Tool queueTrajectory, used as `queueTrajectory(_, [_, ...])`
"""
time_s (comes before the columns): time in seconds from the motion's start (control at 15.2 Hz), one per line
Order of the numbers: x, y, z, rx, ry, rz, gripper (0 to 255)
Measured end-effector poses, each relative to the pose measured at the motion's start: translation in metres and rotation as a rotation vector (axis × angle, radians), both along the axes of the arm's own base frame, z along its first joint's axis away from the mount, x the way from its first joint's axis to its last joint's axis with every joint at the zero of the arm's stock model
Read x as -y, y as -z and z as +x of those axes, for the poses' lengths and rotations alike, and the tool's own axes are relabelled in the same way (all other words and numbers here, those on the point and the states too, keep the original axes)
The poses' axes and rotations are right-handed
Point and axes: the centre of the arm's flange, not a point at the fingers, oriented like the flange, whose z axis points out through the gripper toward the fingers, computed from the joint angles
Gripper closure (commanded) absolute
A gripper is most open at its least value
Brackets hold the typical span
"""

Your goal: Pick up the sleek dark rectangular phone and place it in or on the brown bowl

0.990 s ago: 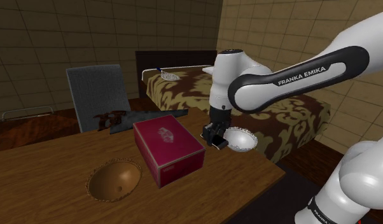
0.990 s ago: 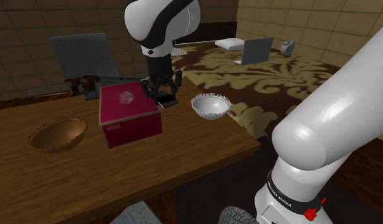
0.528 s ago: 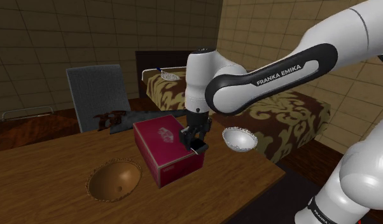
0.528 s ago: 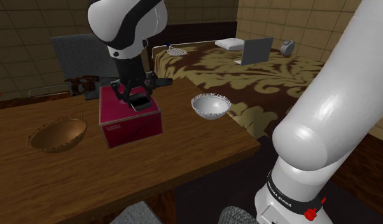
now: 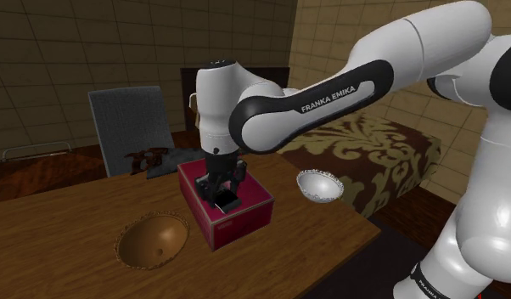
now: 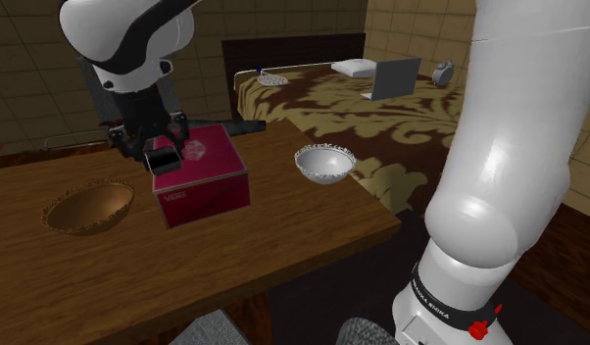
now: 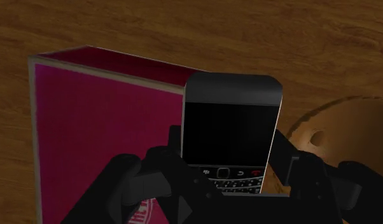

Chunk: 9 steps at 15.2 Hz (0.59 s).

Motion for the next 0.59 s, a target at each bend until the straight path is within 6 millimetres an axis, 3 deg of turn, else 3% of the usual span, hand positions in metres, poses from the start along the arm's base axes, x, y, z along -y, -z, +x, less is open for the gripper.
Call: queueTrajectory(0.59, [-0.112,0.000,0.037,0.000,0.000,0.001,255])
